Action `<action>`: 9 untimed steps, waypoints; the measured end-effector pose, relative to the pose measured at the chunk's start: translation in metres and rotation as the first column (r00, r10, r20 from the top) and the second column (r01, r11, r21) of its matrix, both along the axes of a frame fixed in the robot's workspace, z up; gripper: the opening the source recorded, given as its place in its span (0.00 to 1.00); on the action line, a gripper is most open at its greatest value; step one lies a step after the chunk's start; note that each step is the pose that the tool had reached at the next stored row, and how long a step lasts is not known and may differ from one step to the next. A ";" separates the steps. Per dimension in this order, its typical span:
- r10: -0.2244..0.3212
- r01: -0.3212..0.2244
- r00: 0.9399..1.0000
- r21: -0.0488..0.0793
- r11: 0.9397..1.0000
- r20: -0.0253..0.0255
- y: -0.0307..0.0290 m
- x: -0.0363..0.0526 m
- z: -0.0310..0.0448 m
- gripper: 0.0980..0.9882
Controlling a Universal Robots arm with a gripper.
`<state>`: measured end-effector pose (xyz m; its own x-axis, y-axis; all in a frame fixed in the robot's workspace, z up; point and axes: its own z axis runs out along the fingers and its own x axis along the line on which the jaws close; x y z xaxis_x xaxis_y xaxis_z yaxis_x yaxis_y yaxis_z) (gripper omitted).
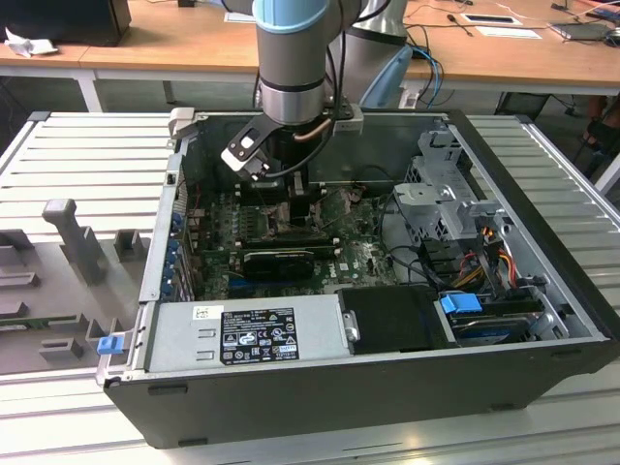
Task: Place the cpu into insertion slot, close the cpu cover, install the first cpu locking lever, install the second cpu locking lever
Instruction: 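Place the cpu into insertion slot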
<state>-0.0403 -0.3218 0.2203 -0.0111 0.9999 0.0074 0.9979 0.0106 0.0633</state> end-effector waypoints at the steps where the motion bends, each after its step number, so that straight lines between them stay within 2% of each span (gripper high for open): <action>1: 0.000 0.000 1.000 0.000 1.000 0.000 0.0006 0.0000 -0.0012 0.50; 9: 0.000 0.000 1.000 0.000 1.000 0.000 0.0017 -0.0016 -0.0100 0.50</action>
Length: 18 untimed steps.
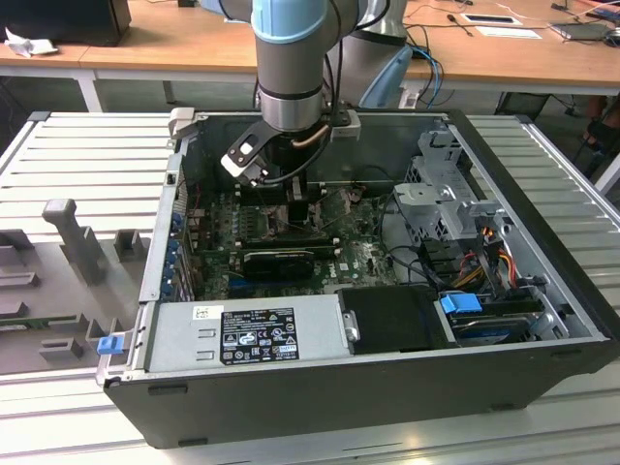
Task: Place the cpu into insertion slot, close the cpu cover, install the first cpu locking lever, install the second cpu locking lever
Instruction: 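Place the cpu into insertion slot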
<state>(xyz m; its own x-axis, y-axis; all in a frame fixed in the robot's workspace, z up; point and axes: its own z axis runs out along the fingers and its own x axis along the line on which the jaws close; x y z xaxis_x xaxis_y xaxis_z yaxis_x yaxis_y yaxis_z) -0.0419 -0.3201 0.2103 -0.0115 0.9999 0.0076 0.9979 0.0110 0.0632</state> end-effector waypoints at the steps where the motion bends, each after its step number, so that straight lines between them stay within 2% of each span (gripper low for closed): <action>1: 0.000 0.000 1.000 0.000 1.000 0.000 0.0004 -0.0002 -0.0007 0.50; 6: -0.003 0.003 1.000 0.000 1.000 0.000 0.0010 -0.0004 -0.0037 0.50; 10: -0.003 0.003 1.000 0.000 1.000 0.000 0.0028 -0.0004 -0.0104 0.50; 18: -0.003 0.003 1.000 0.000 1.000 0.000 0.0032 -0.0004 -0.0119 0.50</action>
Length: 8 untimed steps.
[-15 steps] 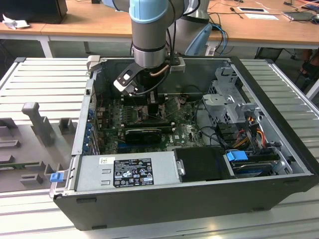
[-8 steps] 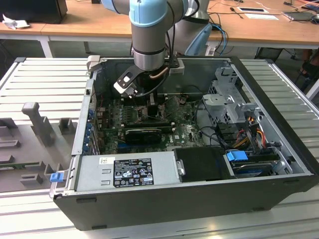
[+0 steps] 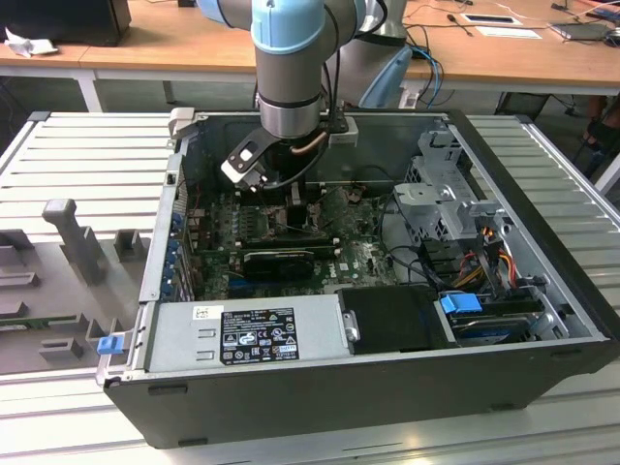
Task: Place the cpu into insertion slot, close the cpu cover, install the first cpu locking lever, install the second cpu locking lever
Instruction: 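Place the cpu into insertion slot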
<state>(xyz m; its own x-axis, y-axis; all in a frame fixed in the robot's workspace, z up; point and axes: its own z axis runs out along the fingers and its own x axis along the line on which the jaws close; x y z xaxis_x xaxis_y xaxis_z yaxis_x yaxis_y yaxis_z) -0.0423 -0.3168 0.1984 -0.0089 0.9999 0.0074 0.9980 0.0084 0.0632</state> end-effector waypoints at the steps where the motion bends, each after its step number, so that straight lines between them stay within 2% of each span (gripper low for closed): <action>1: 0.000 0.000 1.000 0.000 1.000 0.000 0.0000 0.0000 0.0000 0.51; 2: 0.000 0.000 1.000 0.000 1.000 0.000 0.0000 0.0000 0.0000 0.58; 5: 0.000 0.000 1.000 0.000 1.000 0.000 0.0000 0.0010 0.0000 0.58; 6: -0.001 0.001 1.000 0.000 1.000 0.000 -0.0001 0.0013 0.0000 0.57; 7: -0.001 0.001 1.000 0.000 1.000 0.000 -0.0001 0.0014 0.0000 0.49; 8: -0.002 0.002 1.000 0.000 1.000 0.000 -0.0002 0.0015 0.0000 0.49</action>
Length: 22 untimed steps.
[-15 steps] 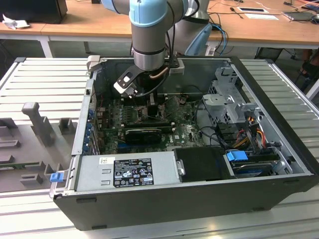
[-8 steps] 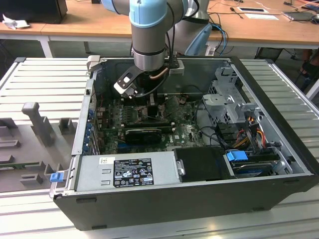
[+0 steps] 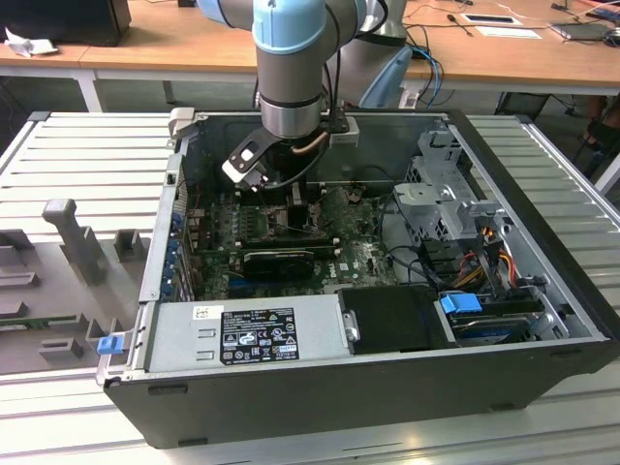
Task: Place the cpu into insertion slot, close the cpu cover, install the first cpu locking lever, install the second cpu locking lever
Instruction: 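Place the cpu into insertion slot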
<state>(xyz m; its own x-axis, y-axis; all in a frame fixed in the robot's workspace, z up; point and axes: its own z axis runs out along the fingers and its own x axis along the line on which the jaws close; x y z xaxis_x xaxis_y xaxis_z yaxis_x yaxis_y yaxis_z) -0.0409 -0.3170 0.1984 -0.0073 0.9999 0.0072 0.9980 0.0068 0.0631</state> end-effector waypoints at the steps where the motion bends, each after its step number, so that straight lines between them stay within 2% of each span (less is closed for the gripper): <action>1: -0.001 0.001 1.000 0.000 1.000 0.000 0.0000 0.0002 0.0000 0.49; 7: -0.004 0.004 1.000 0.000 1.000 0.000 0.0000 0.0004 -0.0001 0.51; 8: -0.004 0.004 1.000 0.000 1.000 0.000 0.0000 0.0004 -0.0001 0.58; 9: -0.004 0.004 1.000 0.000 1.000 0.000 0.0000 0.0004 0.0002 0.58; 15: -0.004 0.004 1.000 0.000 1.000 0.000 0.0000 0.0003 0.0079 0.58; 17: -0.004 0.004 1.000 0.000 1.000 0.000 0.0000 0.0004 0.0094 0.41; 18: -0.004 0.004 1.000 0.000 1.000 0.000 0.0000 0.0004 0.0109 0.28; 21: -0.004 0.004 1.000 0.000 1.000 -0.001 0.0000 0.0004 0.0139 0.07; 22: -0.004 0.004 1.000 0.000 1.000 -0.001 0.0000 0.0004 0.0148 0.07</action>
